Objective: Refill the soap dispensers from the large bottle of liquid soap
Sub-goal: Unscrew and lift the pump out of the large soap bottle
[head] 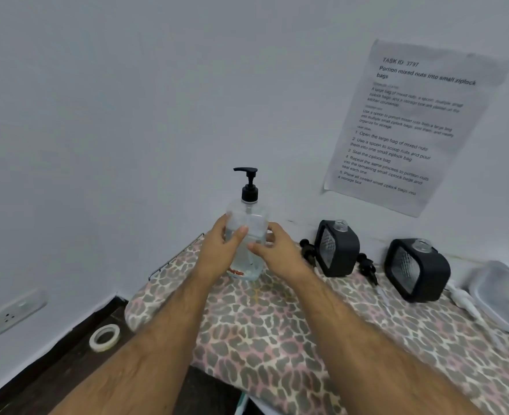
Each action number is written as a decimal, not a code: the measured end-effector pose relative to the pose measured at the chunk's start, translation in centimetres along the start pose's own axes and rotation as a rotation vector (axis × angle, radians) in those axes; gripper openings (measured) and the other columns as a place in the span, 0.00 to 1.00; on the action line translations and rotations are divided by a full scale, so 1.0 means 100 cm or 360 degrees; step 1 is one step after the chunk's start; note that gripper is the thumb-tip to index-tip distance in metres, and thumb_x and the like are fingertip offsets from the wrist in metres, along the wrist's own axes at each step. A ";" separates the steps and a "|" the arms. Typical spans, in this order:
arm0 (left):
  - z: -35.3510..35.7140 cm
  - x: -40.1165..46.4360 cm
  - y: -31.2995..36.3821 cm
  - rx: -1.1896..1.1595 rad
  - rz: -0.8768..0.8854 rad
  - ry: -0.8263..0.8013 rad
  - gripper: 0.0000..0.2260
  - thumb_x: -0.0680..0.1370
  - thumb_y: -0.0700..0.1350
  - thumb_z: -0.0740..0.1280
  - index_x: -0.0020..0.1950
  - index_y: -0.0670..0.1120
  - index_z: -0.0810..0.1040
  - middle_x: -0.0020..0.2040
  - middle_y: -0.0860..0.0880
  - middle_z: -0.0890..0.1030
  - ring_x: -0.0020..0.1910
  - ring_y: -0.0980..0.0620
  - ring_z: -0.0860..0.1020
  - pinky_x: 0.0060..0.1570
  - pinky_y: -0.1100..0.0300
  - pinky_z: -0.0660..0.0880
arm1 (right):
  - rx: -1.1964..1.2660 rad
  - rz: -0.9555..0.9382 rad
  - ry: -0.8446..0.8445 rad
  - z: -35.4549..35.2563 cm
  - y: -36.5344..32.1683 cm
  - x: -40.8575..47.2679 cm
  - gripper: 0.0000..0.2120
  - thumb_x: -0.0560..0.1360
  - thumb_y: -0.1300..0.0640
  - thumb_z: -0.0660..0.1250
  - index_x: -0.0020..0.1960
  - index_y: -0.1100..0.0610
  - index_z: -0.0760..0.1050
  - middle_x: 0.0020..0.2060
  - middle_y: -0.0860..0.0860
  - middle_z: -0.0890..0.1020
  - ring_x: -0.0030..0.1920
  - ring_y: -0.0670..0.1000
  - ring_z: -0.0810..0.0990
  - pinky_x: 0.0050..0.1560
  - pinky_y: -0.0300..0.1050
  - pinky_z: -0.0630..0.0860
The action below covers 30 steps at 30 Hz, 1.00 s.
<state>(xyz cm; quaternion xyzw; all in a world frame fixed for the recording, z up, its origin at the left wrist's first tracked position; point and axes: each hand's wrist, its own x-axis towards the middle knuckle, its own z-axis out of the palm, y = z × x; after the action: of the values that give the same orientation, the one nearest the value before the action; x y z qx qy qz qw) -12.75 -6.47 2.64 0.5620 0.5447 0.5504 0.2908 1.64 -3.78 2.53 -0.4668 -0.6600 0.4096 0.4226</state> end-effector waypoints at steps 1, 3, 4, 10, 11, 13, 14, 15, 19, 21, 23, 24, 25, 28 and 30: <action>0.001 -0.003 0.003 -0.0008 0.0003 -0.0006 0.15 0.80 0.50 0.66 0.65 0.58 0.68 0.56 0.61 0.77 0.53 0.65 0.76 0.48 0.70 0.73 | 0.0019 -0.0007 0.0012 -0.002 0.001 -0.002 0.24 0.75 0.59 0.73 0.68 0.55 0.70 0.54 0.50 0.80 0.51 0.47 0.81 0.46 0.39 0.79; 0.003 -0.009 0.006 -0.0011 0.0005 0.0000 0.21 0.80 0.50 0.67 0.72 0.52 0.68 0.58 0.57 0.77 0.54 0.65 0.76 0.47 0.70 0.73 | 0.0030 -0.0017 0.0014 -0.008 0.002 -0.008 0.23 0.75 0.59 0.74 0.67 0.56 0.71 0.55 0.52 0.80 0.54 0.51 0.81 0.51 0.45 0.80; 0.005 -0.013 0.008 -0.0010 -0.0008 0.0002 0.23 0.80 0.51 0.68 0.73 0.50 0.68 0.58 0.57 0.77 0.55 0.63 0.76 0.49 0.69 0.73 | 0.0019 -0.0011 0.0007 -0.012 0.003 -0.012 0.23 0.74 0.58 0.74 0.67 0.56 0.71 0.56 0.52 0.80 0.54 0.51 0.81 0.53 0.47 0.80; 0.034 -0.047 0.031 -0.0059 0.0016 -0.0012 0.16 0.79 0.49 0.69 0.65 0.55 0.71 0.50 0.63 0.77 0.50 0.66 0.77 0.50 0.63 0.77 | -0.0088 -0.0024 -0.0019 -0.060 0.001 -0.049 0.24 0.72 0.55 0.76 0.66 0.54 0.73 0.56 0.51 0.82 0.55 0.51 0.81 0.58 0.54 0.80; 0.040 -0.055 0.036 -0.0094 0.0022 -0.0032 0.18 0.79 0.50 0.69 0.67 0.53 0.71 0.51 0.61 0.78 0.51 0.63 0.78 0.51 0.60 0.78 | -0.0099 -0.0020 -0.0013 -0.070 0.001 -0.059 0.24 0.72 0.55 0.76 0.65 0.54 0.74 0.55 0.51 0.82 0.55 0.51 0.82 0.58 0.55 0.80; 0.053 -0.070 0.045 -0.0157 0.0002 -0.0082 0.22 0.78 0.51 0.70 0.70 0.50 0.71 0.55 0.54 0.81 0.55 0.55 0.81 0.55 0.51 0.80 | -0.0090 -0.0024 0.0009 -0.091 0.001 -0.078 0.22 0.72 0.57 0.76 0.64 0.54 0.75 0.52 0.53 0.83 0.53 0.53 0.83 0.58 0.57 0.80; 0.060 -0.078 0.049 -0.0180 -0.0011 -0.0114 0.22 0.78 0.51 0.70 0.71 0.49 0.71 0.57 0.51 0.82 0.55 0.52 0.82 0.56 0.48 0.80 | -0.0082 -0.0026 0.0020 -0.101 0.002 -0.089 0.21 0.72 0.58 0.76 0.63 0.54 0.75 0.52 0.53 0.83 0.53 0.53 0.83 0.58 0.57 0.80; 0.067 -0.086 0.053 -0.0195 -0.0013 -0.0149 0.22 0.78 0.50 0.70 0.70 0.49 0.71 0.57 0.50 0.82 0.55 0.52 0.82 0.56 0.47 0.80 | -0.0075 -0.0025 0.0026 -0.112 0.002 -0.100 0.21 0.72 0.59 0.76 0.63 0.54 0.75 0.51 0.53 0.83 0.53 0.53 0.83 0.58 0.57 0.80; 0.099 -0.114 0.070 -0.0223 0.0010 -0.0284 0.15 0.78 0.49 0.70 0.64 0.54 0.73 0.56 0.51 0.83 0.54 0.52 0.82 0.53 0.46 0.81 | -0.0089 -0.0017 0.0103 -0.150 0.009 -0.143 0.21 0.72 0.55 0.76 0.63 0.53 0.75 0.53 0.51 0.83 0.54 0.53 0.82 0.58 0.57 0.79; 0.114 -0.127 0.077 -0.0234 0.0033 -0.0338 0.14 0.78 0.49 0.70 0.63 0.54 0.74 0.56 0.50 0.83 0.55 0.52 0.82 0.53 0.45 0.81 | -0.0111 -0.0019 0.0149 -0.166 0.013 -0.162 0.21 0.71 0.53 0.76 0.61 0.50 0.76 0.53 0.50 0.83 0.54 0.53 0.82 0.58 0.58 0.80; 0.127 -0.138 0.084 -0.0246 0.0040 -0.0381 0.15 0.78 0.50 0.70 0.64 0.52 0.75 0.56 0.50 0.83 0.54 0.52 0.82 0.52 0.46 0.81 | -0.0099 -0.0027 0.0189 -0.180 0.017 -0.177 0.19 0.71 0.55 0.76 0.59 0.47 0.76 0.54 0.51 0.83 0.55 0.54 0.82 0.57 0.57 0.80; 0.133 -0.144 0.088 -0.0248 0.0042 -0.0403 0.16 0.78 0.51 0.71 0.65 0.52 0.75 0.56 0.50 0.83 0.54 0.52 0.82 0.52 0.46 0.81 | -0.0084 -0.0021 0.0206 -0.187 0.018 -0.185 0.18 0.72 0.56 0.76 0.59 0.47 0.76 0.54 0.51 0.83 0.55 0.55 0.82 0.57 0.56 0.80; 0.139 -0.149 0.091 -0.0254 0.0047 -0.0422 0.17 0.77 0.52 0.71 0.64 0.52 0.74 0.56 0.50 0.83 0.54 0.52 0.83 0.52 0.46 0.81 | -0.0070 -0.0012 0.0219 -0.193 0.019 -0.193 0.19 0.73 0.57 0.76 0.60 0.48 0.75 0.54 0.52 0.83 0.56 0.55 0.82 0.57 0.55 0.80; 0.153 -0.162 0.097 -0.0266 0.0064 -0.0468 0.16 0.77 0.52 0.71 0.64 0.54 0.75 0.56 0.51 0.83 0.55 0.52 0.82 0.52 0.46 0.81 | -0.0059 0.0005 0.0250 -0.208 0.025 -0.210 0.21 0.73 0.57 0.75 0.64 0.52 0.74 0.55 0.52 0.83 0.57 0.54 0.81 0.57 0.53 0.80; 0.161 -0.169 0.100 -0.0278 0.0069 -0.0495 0.16 0.77 0.52 0.72 0.63 0.55 0.75 0.57 0.51 0.83 0.56 0.52 0.82 0.53 0.46 0.81 | -0.0059 0.0011 0.0276 -0.214 0.027 -0.220 0.22 0.72 0.54 0.76 0.63 0.51 0.75 0.55 0.51 0.83 0.56 0.54 0.82 0.58 0.55 0.80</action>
<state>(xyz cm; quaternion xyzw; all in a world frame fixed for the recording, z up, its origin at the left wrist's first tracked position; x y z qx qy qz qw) 8.55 -20.18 3.19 0.6246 0.4309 0.5081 0.4073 27.07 -21.19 2.72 -0.5104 -0.6269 0.3569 0.4681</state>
